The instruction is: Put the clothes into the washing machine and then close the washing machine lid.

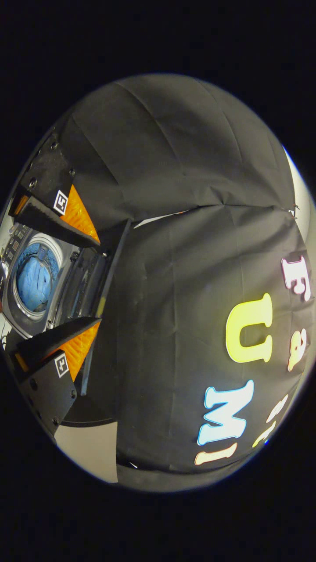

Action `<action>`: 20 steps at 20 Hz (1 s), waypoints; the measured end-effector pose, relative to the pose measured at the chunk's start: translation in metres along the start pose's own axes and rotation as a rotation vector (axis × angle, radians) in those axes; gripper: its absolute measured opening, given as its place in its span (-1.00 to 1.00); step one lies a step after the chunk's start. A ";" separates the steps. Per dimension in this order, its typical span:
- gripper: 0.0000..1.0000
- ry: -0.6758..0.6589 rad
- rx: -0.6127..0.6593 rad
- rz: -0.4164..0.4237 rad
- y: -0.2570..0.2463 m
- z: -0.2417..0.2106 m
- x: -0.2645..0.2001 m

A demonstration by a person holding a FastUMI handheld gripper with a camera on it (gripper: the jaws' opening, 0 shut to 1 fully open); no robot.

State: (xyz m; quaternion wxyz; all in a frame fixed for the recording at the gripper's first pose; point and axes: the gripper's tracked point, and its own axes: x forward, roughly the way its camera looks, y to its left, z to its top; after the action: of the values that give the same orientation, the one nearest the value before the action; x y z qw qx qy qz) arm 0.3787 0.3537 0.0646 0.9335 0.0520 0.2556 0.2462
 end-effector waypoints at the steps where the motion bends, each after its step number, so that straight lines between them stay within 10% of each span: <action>1: 0.95 -0.009 0.006 -0.004 -0.003 0.006 0.000; 20: 0.97 0.034 0.240 -0.101 -0.058 0.035 0.082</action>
State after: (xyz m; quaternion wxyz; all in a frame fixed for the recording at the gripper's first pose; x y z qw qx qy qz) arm 0.4829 0.3437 0.0450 0.9272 0.1461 0.3013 0.1676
